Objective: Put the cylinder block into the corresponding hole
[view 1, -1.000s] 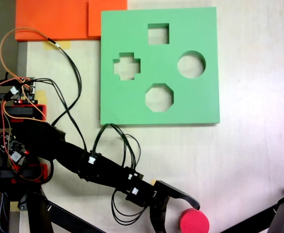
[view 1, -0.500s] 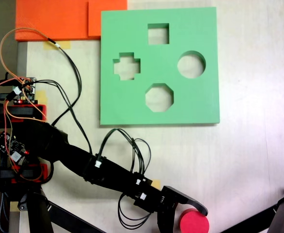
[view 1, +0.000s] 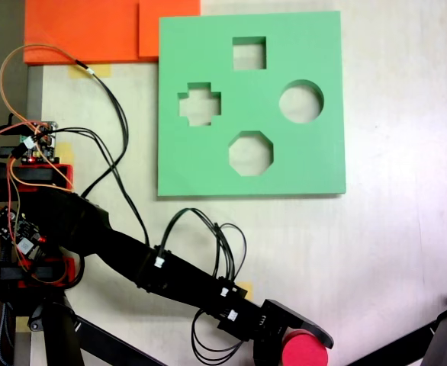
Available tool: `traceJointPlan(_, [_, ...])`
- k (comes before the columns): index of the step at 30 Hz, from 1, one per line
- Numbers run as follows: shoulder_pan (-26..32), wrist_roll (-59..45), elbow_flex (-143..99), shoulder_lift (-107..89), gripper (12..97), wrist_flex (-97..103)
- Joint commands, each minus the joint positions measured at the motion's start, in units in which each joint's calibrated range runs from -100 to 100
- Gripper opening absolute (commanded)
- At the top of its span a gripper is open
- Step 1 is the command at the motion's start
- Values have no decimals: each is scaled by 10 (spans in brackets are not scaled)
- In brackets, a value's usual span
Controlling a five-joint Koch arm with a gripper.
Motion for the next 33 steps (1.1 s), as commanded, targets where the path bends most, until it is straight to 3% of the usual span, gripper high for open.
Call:
traceJointPlan(1, [-7,4,40,-1,758,-5])
traceJointPlan(5, [-8,4,41,1,693,-7])
traceJointPlan(8, [-12,4,26,4,487,5])
traceJointPlan(9, [-14,4,23,4,458,5])
traceJointPlan(24, [-12,4,9,0,384,6])
traceJointPlan(33, [-1,5,-33,-84,384,5])
